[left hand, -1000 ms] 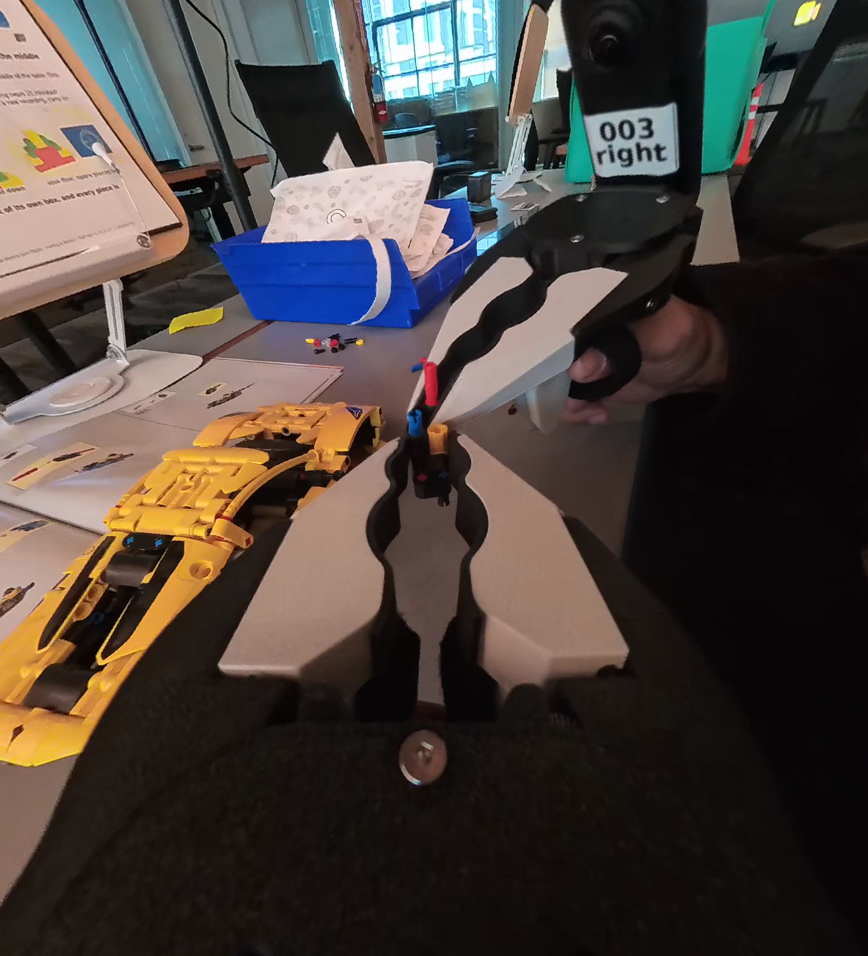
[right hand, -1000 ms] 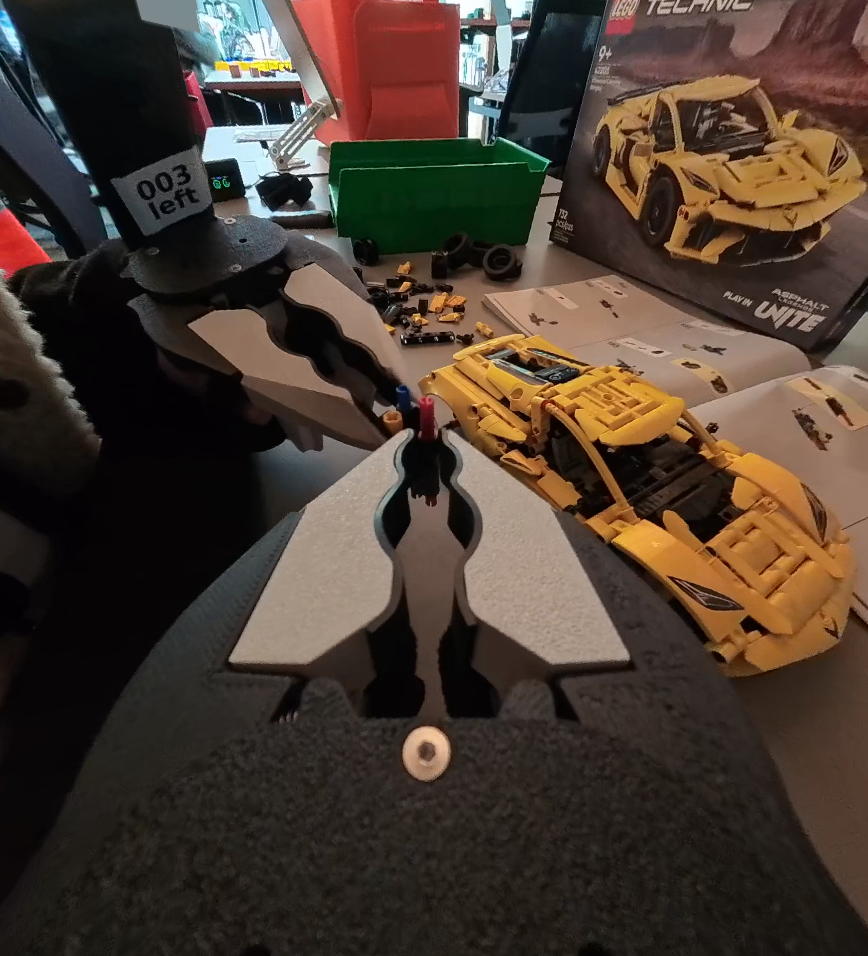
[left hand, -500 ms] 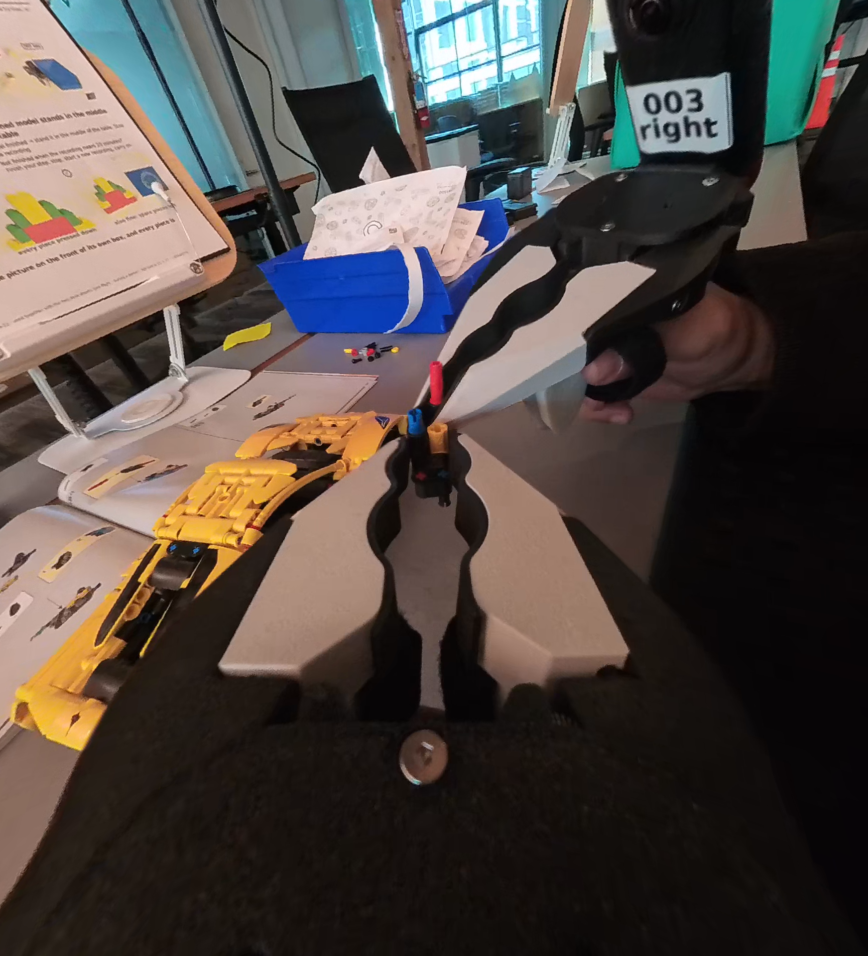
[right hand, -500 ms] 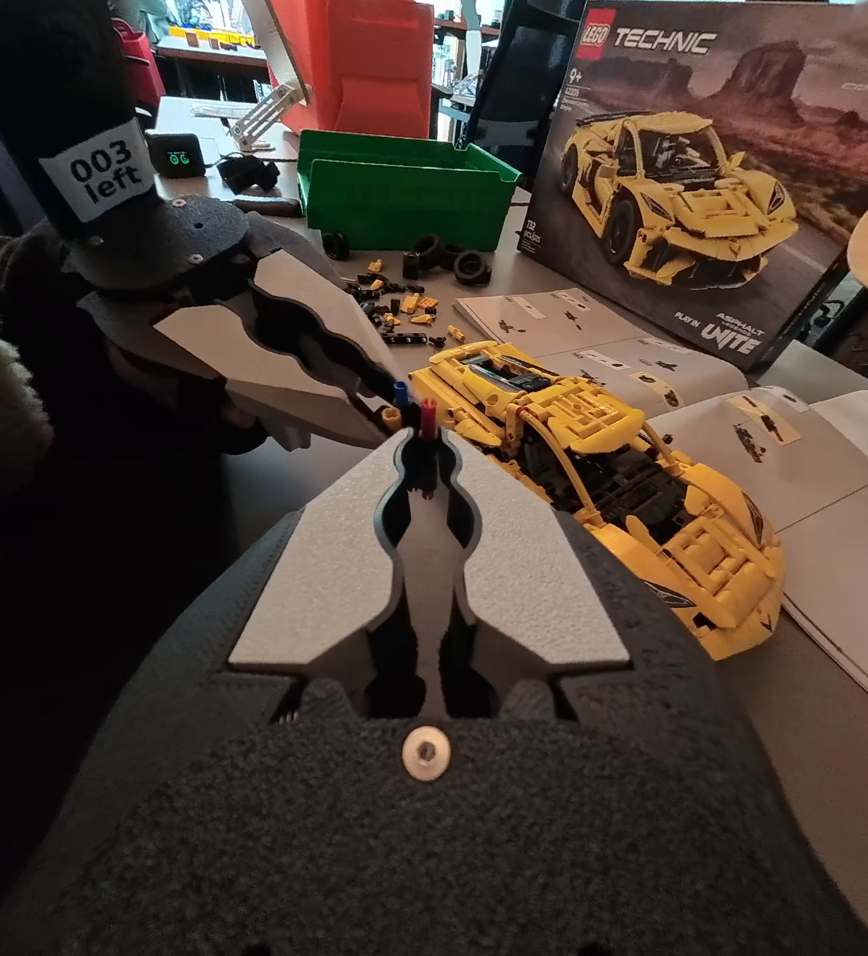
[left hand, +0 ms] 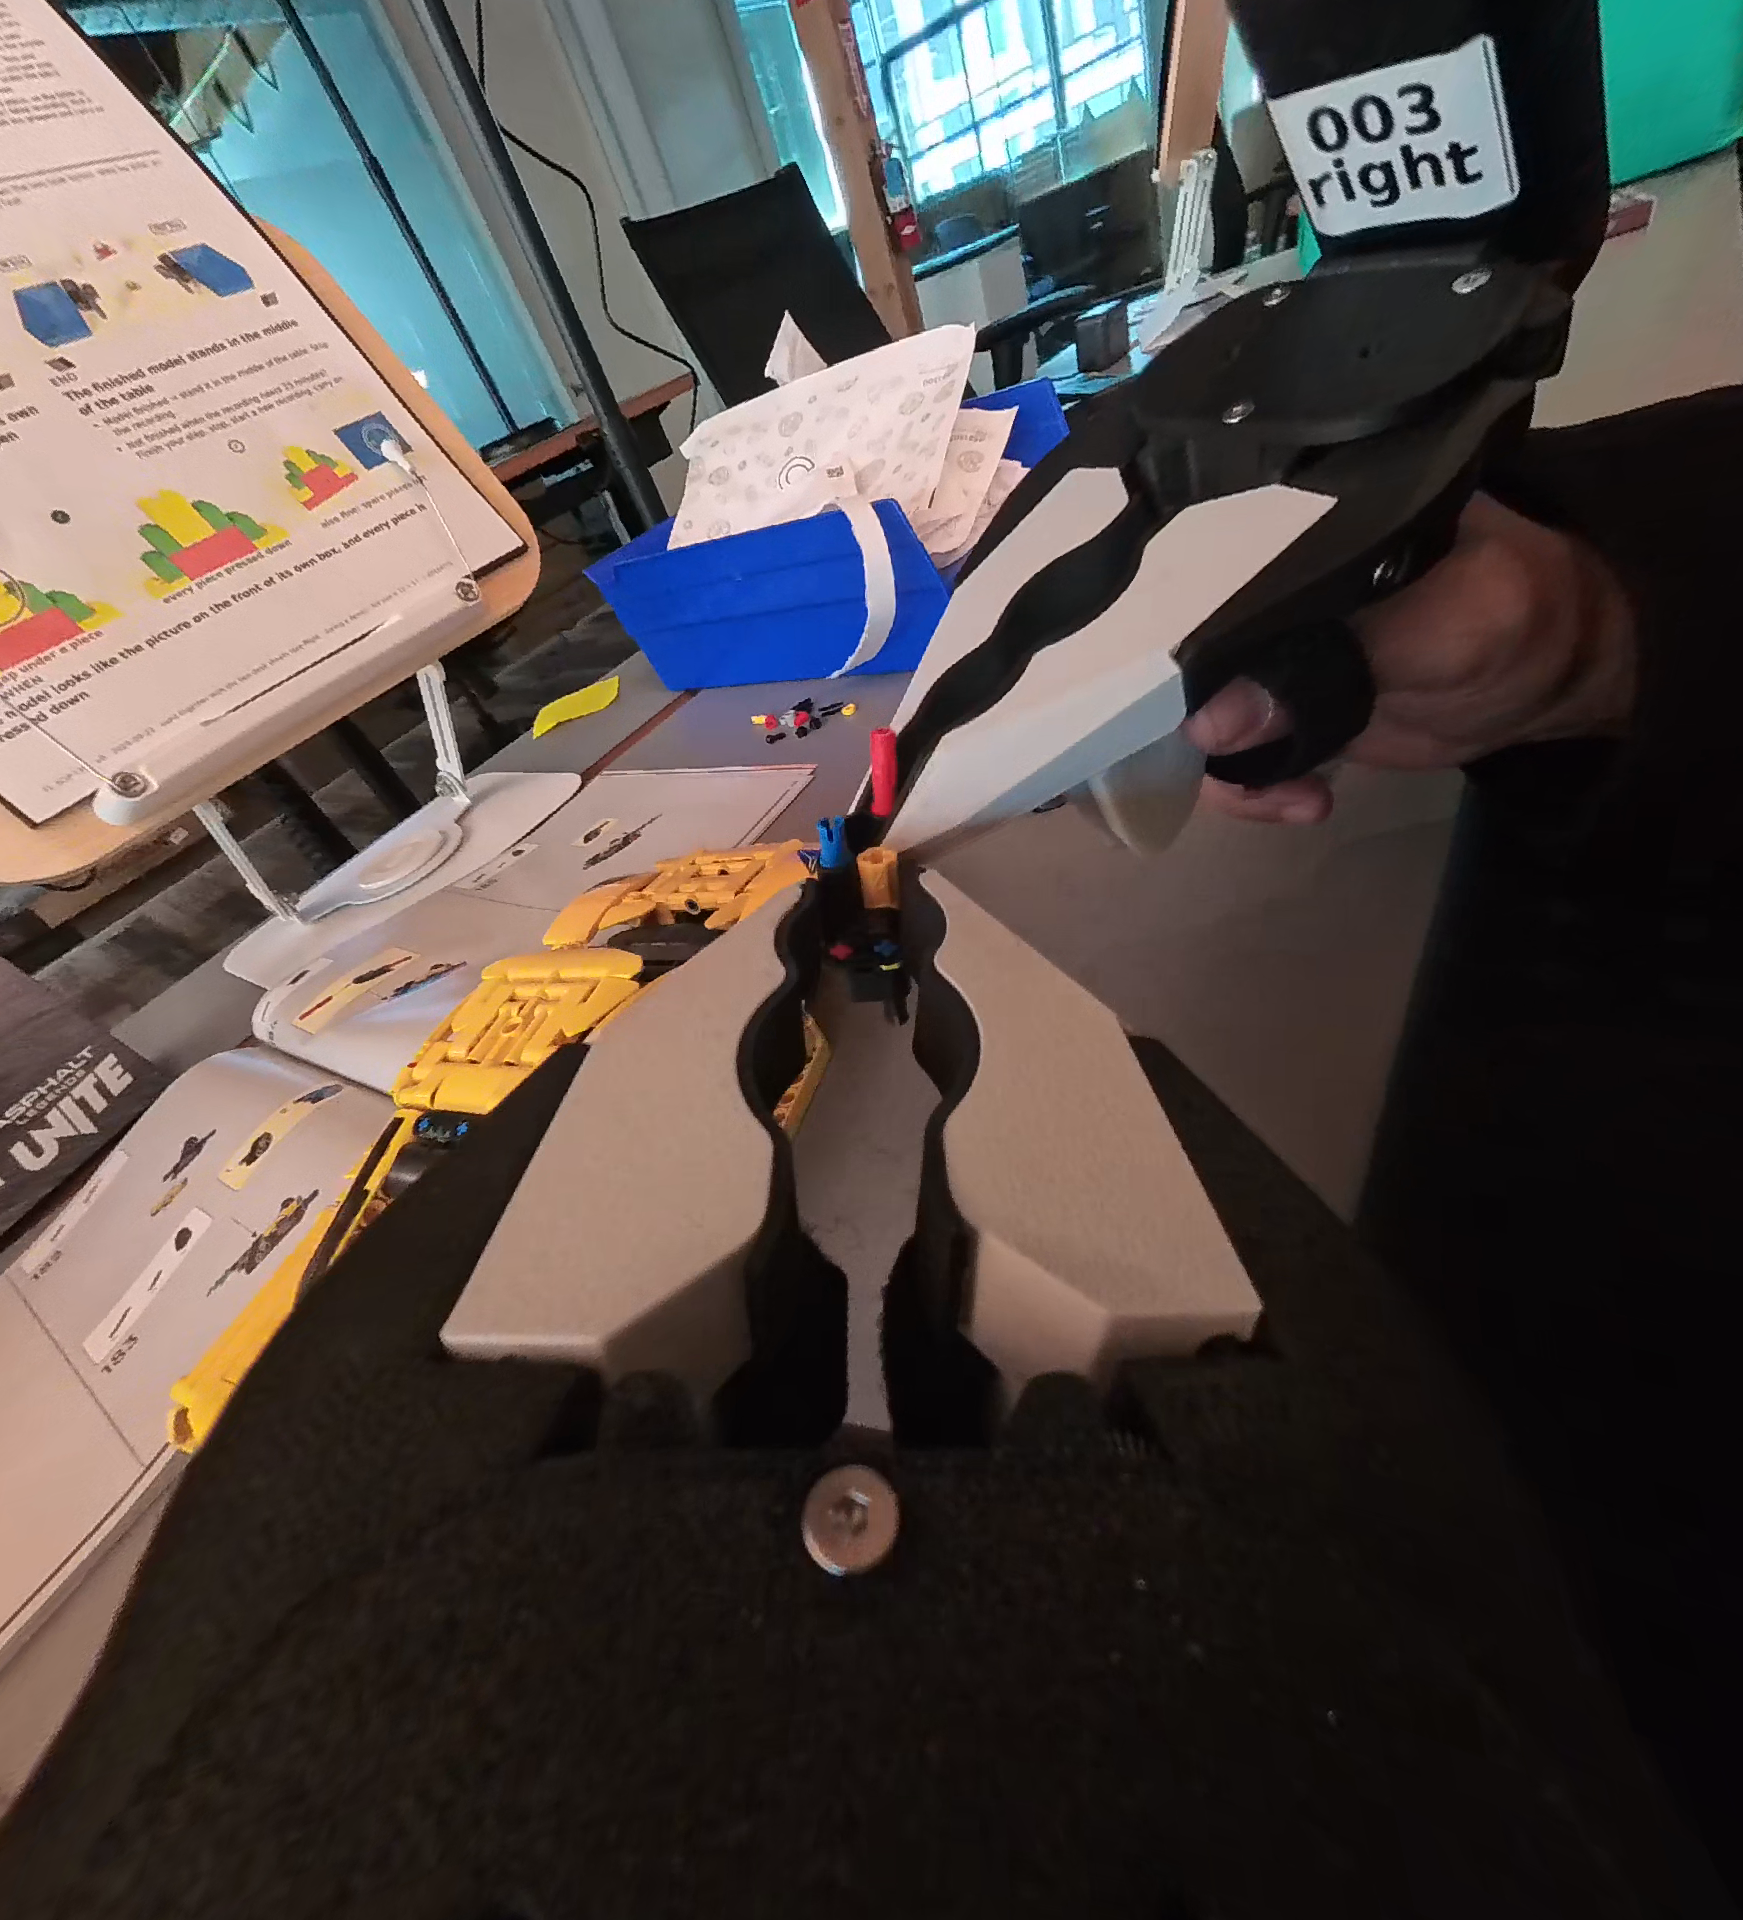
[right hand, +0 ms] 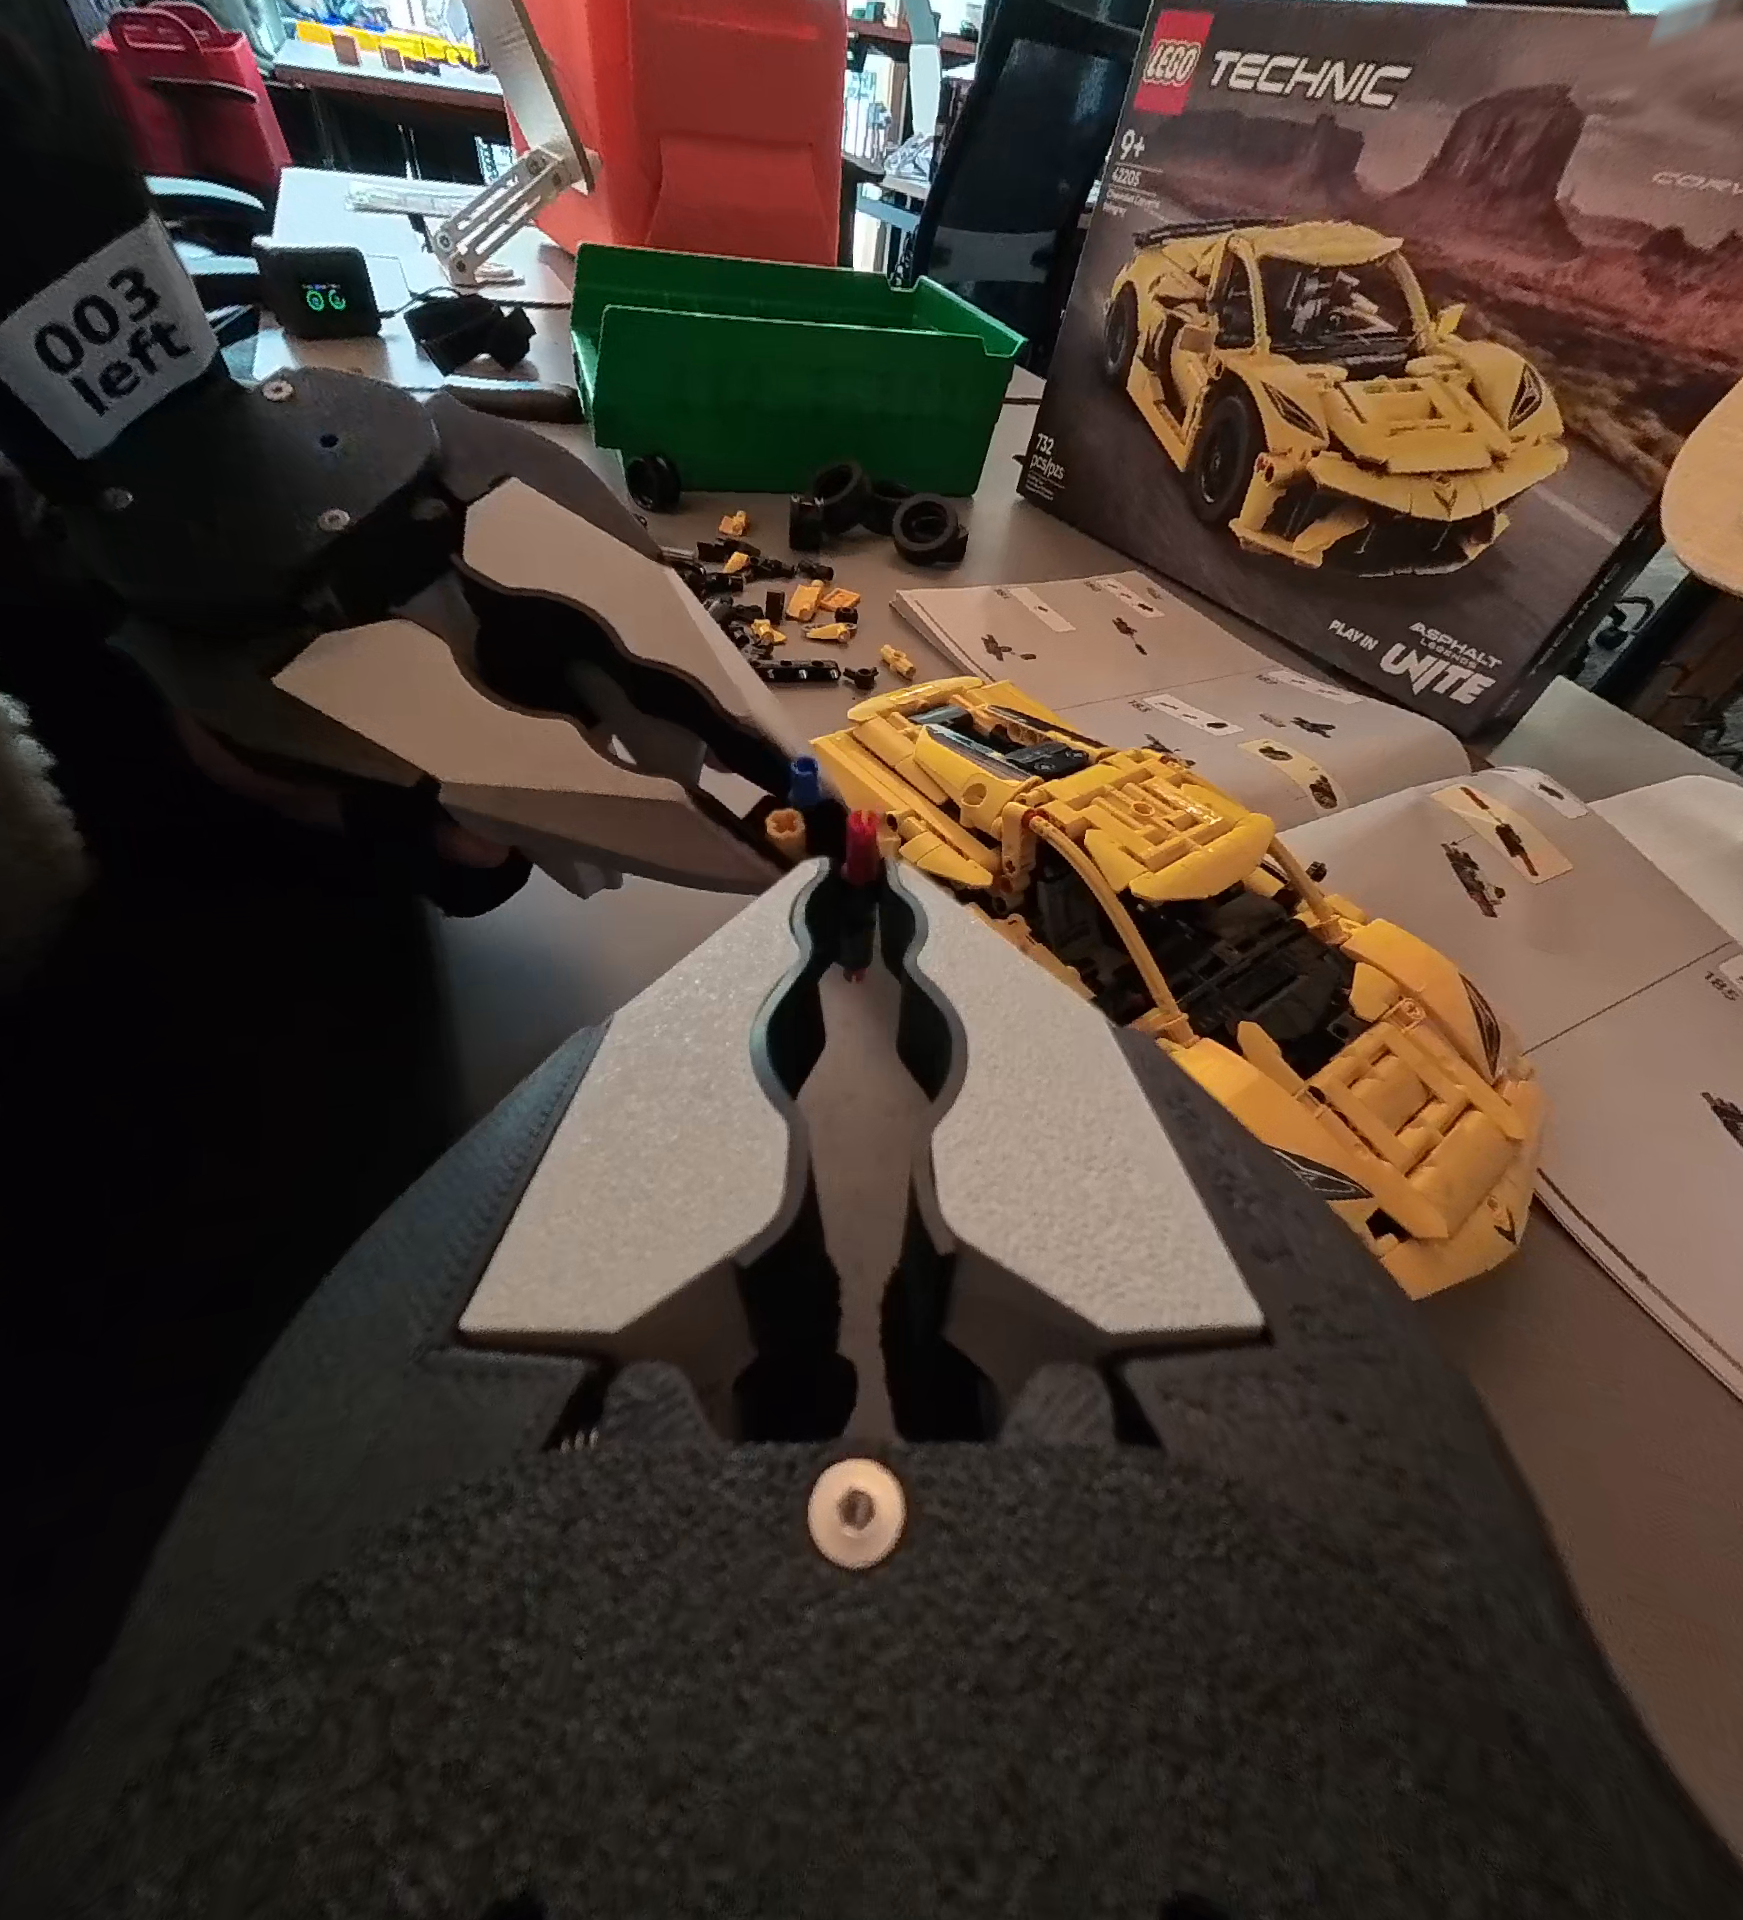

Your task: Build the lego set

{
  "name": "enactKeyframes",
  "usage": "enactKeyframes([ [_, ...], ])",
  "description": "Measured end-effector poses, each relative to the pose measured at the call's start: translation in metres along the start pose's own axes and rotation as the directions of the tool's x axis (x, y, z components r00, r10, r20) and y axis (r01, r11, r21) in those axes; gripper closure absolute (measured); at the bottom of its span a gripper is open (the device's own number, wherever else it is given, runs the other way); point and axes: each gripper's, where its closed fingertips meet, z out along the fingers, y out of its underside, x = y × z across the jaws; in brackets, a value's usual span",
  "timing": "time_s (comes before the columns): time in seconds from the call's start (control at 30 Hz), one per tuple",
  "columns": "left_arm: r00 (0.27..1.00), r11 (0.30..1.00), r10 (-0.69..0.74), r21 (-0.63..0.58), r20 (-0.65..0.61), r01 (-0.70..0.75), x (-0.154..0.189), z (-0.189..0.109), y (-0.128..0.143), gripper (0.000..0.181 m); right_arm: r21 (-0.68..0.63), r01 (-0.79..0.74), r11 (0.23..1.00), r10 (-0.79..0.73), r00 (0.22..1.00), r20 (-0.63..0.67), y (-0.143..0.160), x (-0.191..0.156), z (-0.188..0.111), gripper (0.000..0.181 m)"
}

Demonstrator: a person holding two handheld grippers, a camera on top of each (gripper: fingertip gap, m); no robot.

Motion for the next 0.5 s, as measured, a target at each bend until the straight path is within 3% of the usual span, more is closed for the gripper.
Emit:
enactKeyframes([
  [0.3, 0.999, 0.999, 0.042, 0.022, 0.002, -0.042, 0.003, -0.001, -0.003, 0.167, 0.020, 0.054, 0.998, -0.053, 0.999, -0.005, -0.003, -0.002, -0.003, 0.175],
  [0.4, 0.983, 0.986, -0.165, 0.023, -0.084, 0.167, 0.001, -0.001, -0.001, 0.165, 0.040, 0.298, 0.954, -0.295, 0.953, -0.068, -0.006, -0.001, -0.001, 0.175],
  [0.47, 0.936, 0.941, -0.328, 0.037, -0.128, 0.335, -0.006, -0.003, -0.004, 0.159, 0.126, 0.486, 0.865, -0.464, 0.870, -0.166, -0.019, 0.000, -0.005, 0.175],
  [0.5, 0.893, 0.902, -0.422, 0.029, -0.154, 0.431, -0.010, -0.003, -0.003, 0.153, 0.102, 0.519, 0.849, -0.497, 0.848, -0.183, -0.017, 0.004, -0.006, 0.175],
])
